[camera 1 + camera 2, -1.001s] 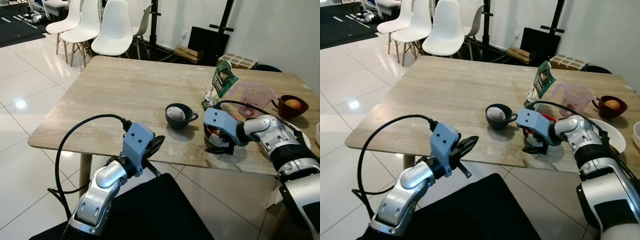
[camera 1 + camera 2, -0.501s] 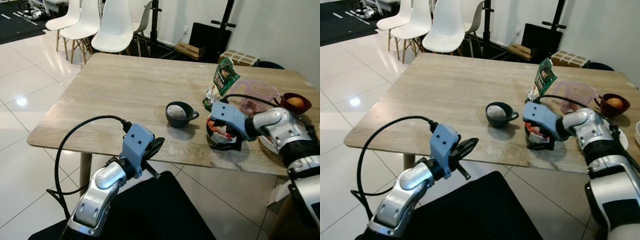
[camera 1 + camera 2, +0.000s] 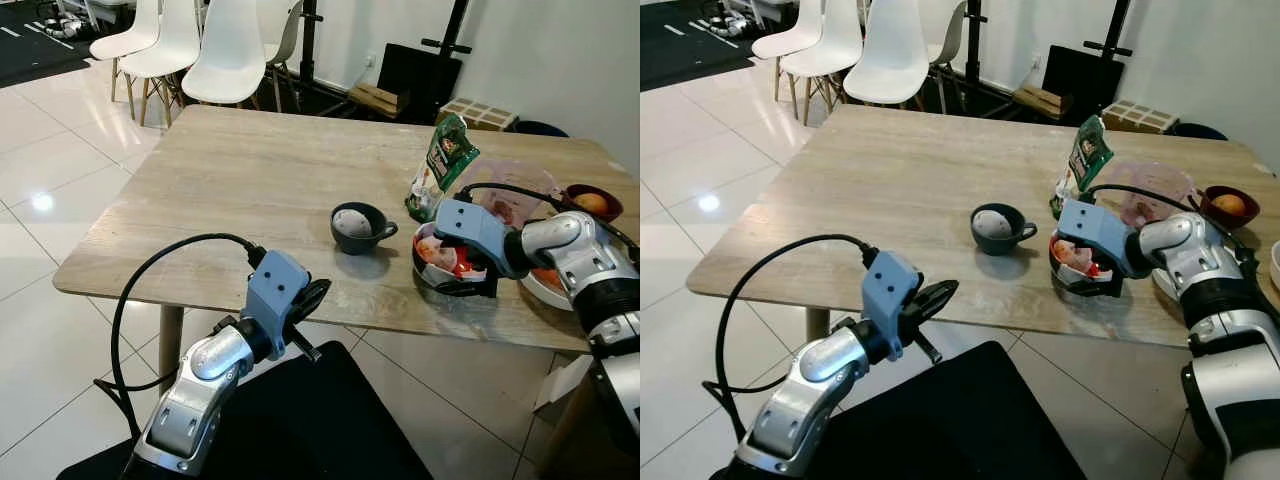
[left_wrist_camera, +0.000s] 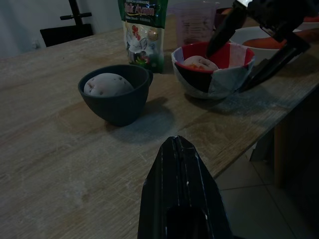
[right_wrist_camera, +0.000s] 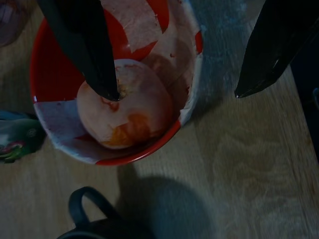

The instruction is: Restocking fridge

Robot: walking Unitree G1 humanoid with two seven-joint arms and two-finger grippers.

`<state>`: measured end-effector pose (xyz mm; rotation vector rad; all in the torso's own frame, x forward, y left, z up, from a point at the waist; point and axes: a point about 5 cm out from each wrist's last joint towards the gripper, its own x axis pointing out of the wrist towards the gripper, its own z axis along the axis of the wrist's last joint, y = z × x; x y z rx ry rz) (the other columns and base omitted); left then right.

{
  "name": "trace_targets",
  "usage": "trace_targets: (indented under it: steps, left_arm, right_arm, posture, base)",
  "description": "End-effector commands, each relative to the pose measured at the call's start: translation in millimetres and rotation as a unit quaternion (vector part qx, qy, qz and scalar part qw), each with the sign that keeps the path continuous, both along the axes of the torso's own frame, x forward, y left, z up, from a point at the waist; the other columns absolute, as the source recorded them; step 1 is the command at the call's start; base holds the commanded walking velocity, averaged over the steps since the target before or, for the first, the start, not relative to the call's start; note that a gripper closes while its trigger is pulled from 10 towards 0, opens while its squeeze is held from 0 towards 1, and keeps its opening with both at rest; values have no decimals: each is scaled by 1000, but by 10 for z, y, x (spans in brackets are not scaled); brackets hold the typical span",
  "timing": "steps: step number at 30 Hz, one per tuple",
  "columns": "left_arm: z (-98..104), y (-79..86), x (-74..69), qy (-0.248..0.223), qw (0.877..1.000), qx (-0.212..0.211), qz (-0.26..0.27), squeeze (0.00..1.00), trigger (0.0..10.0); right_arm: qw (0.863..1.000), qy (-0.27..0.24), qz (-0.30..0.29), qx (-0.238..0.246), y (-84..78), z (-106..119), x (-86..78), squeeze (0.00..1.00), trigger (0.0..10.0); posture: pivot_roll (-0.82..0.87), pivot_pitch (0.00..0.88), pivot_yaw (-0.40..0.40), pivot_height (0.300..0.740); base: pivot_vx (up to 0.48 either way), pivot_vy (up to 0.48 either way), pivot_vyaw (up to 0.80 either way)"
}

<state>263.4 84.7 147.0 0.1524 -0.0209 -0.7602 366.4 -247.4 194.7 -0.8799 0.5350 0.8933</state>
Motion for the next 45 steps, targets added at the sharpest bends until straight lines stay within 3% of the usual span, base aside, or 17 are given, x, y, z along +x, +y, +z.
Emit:
trace_targets:
  steps: [1,9,20,22,25,45]
  left_arm:
    - [6,-7,-28,0,1000,9,-9,0,10000]
    - [-5,-6,-38,4,1000,12,-13,0,10000]
    - [-3,-15,-34,2,1000,15,-17,0,10000]
    - [-4,-15,-36,3,1000,15,-17,0,10000]
    - [-5,-17,-41,3,1000,15,-17,0,10000]
    - [-20,-40,-51,4,999,20,-26,0,10000]
  right_arm:
    - [1000,12,-6,-15,-52,-49,-29,0,10000]
    - [999,28,-12,-43,-91,-169,-58,0,10000]
    - [999,30,-16,-36,-32,-231,-42,0,9922]
    - [999,30,-17,-35,-31,-225,-38,0,3922]
    - [999,31,-18,-34,-31,-220,-34,0,0]
    - [998,58,-11,-28,-28,-245,-63,0,0]
  posture:
    - [-51,59,-53,700]
    - [-51,59,-53,700]
    - [-49,57,-55,700]
    - [-49,57,-55,700]
    - [-49,57,-56,700]
    - [-50,53,-58,700]
  base:
    - [0,0,0]
    - [0,0,0]
    - [0,0,0]
    - [0,0,0]
    - [0,0,0]
    - [0,0,0]
